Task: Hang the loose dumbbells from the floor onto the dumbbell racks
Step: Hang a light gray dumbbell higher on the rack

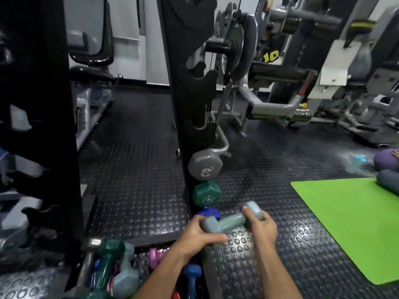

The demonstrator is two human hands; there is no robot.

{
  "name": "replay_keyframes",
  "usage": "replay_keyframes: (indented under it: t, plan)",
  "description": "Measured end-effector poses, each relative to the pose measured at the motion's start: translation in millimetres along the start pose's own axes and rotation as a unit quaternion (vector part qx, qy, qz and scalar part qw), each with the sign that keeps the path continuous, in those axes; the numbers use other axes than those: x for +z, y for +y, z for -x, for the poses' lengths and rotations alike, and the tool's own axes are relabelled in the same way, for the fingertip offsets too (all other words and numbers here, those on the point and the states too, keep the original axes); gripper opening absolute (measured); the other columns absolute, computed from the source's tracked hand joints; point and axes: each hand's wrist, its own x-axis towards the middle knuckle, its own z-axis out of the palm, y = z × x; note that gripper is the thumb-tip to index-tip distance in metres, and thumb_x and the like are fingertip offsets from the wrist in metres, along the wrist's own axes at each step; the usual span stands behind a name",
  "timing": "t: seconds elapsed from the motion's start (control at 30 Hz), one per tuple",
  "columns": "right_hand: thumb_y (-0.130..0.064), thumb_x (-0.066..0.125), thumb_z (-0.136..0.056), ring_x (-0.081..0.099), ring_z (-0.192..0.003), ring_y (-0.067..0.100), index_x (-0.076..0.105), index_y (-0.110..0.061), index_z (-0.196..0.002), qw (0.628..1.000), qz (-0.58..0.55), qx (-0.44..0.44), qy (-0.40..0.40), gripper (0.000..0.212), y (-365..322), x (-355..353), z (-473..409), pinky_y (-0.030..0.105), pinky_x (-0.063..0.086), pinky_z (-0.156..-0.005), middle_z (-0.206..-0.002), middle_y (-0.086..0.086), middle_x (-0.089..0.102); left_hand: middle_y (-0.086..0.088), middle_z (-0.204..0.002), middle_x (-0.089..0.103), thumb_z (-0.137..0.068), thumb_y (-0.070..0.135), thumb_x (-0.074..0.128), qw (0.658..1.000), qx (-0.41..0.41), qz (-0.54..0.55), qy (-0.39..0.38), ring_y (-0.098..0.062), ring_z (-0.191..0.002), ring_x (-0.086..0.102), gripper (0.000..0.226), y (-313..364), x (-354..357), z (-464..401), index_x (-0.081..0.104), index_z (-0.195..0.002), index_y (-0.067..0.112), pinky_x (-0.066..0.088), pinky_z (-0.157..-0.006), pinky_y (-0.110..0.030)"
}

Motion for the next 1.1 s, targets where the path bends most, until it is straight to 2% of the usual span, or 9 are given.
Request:
replay_keyframes:
  t: [0.13, 0.27, 0.4, 0.47, 0.53, 0.67, 0.77, 0.93, 1.1]
  plan:
    - [-0.053, 0.088, -0.067, 0.069, -0.083, 0.023, 0.07, -0.02, -0.093, 0.99, 0.092, -0.098, 0.031, 0.045, -86, -11, -13, 0.041, 0.056, -0.081, -0.086, 0.001, 0.073, 0.004, -0.107, 0.072, -0.05, 0.046, 0.096, 0.998, 0.056, 0.002, 0.03, -0.013, -0.095, 0.072, 0.073, 58, 14, 10, 0.06, -0.11, 0.026, 0.061, -0.086, -0.038]
    - [-0.056, 0.091, -0.059, 0.071, -0.084, 0.021, 0.07, -0.021, -0.092, 0.98, 0.108, -0.165, 0.012, 0.053, -168, -13, -11, 0.042, 0.058, -0.082, -0.086, -0.002, 0.074, 0.009, -0.107, 0.069, -0.054, 0.065, 0.086, 0.99, 0.119, -0.03, 0.065, -0.005, -0.092, 0.067, 0.071, 114, 20, 30, 0.059, -0.108, 0.026, 0.055, -0.078, -0.026]
    - [-0.023, 0.09, -0.074, 0.073, -0.1, 0.021, 0.066, -0.01, -0.123, 0.974, -0.119, -0.16, -0.104, 0.056, -218, -7, -6, 0.029, 0.061, -0.08, -0.111, 0.012, 0.075, -0.005, -0.108, 0.075, -0.067, 0.044, 0.091, 0.973, 0.149, 0.162, 0.068, -0.014, -0.087, 0.075, 0.061, 162, 17, 40, 0.064, -0.115, 0.016, 0.063, -0.074, -0.035]
    - [-0.014, 0.078, -0.085, 0.071, -0.107, 0.028, 0.062, 0.001, -0.129, 0.949, -0.213, -0.095, -0.212, 0.05, -235, 4, 3, 0.033, 0.061, -0.09, -0.118, 0.022, 0.072, -0.009, -0.115, 0.075, -0.076, 0.036, 0.088, 0.954, 0.152, 0.246, 0.077, -0.018, -0.095, 0.075, 0.059, 185, 13, 42, 0.064, -0.123, 0.009, 0.063, -0.073, -0.035]
    - [-0.026, 0.068, -0.095, 0.07, -0.104, 0.032, 0.065, 0.004, -0.124, 0.945, -0.186, -0.041, -0.266, 0.042, -252, 21, 14, 0.039, 0.058, -0.089, -0.115, 0.02, 0.072, -0.012, -0.119, 0.072, -0.077, 0.036, 0.087, 0.937, 0.151, 0.302, 0.086, -0.021, -0.101, 0.074, 0.065, 202, 10, 42, 0.061, -0.128, 0.005, 0.062, -0.071, -0.033]
    - [-0.036, 0.064, -0.098, 0.059, -0.09, 0.034, 0.065, 0.006, -0.121, 0.959, -0.103, -0.025, -0.264, 0.048, -292, 59, 15, 0.039, 0.049, -0.072, -0.104, 0.02, 0.062, -0.019, -0.117, 0.072, -0.072, 0.049, 0.087, 0.92, 0.138, 0.355, 0.087, -0.029, -0.098, 0.076, 0.078, 227, 4, 43, 0.061, -0.129, 0.001, 0.064, -0.075, -0.037]
    - [-0.033, 0.068, -0.095, 0.073, -0.093, 0.03, 0.066, 0.004, -0.116, 0.966, -0.029, -0.041, -0.254, 0.042, -313, 83, 12, 0.043, 0.06, -0.086, -0.103, 0.018, 0.074, -0.024, -0.103, 0.075, -0.09, 0.055, 0.07, 0.934, 0.125, 0.326, 0.074, -0.035, -0.088, 0.078, 0.06, 235, 0, 40, 0.062, -0.12, 0.004, 0.065, -0.082, -0.042]
    - [-0.02, 0.069, -0.096, 0.072, -0.087, 0.031, 0.064, 0.007, -0.103, 0.965, 0.053, -0.068, -0.247, 0.028, -326, 114, 7, 0.049, 0.059, -0.09, -0.098, 0.02, 0.073, -0.026, -0.092, 0.075, -0.09, 0.074, 0.054, 0.956, 0.107, 0.263, 0.078, -0.035, -0.083, 0.078, 0.069, 243, -13, 34, 0.063, -0.096, 0.005, 0.066, -0.076, -0.042]
    - [-0.022, 0.073, -0.093, 0.06, -0.074, 0.027, 0.067, 0.005, -0.095, 0.96, 0.115, -0.086, -0.239, 0.028, -336, 127, 3, 0.038, 0.05, -0.071, -0.079, 0.014, 0.063, -0.027, -0.085, 0.075, -0.085, 0.087, 0.04, 0.972, 0.075, 0.209, 0.083, -0.035, -0.075, 0.078, 0.086, 247, -31, 34, 0.064, -0.087, 0.005, 0.066, -0.068, -0.038]
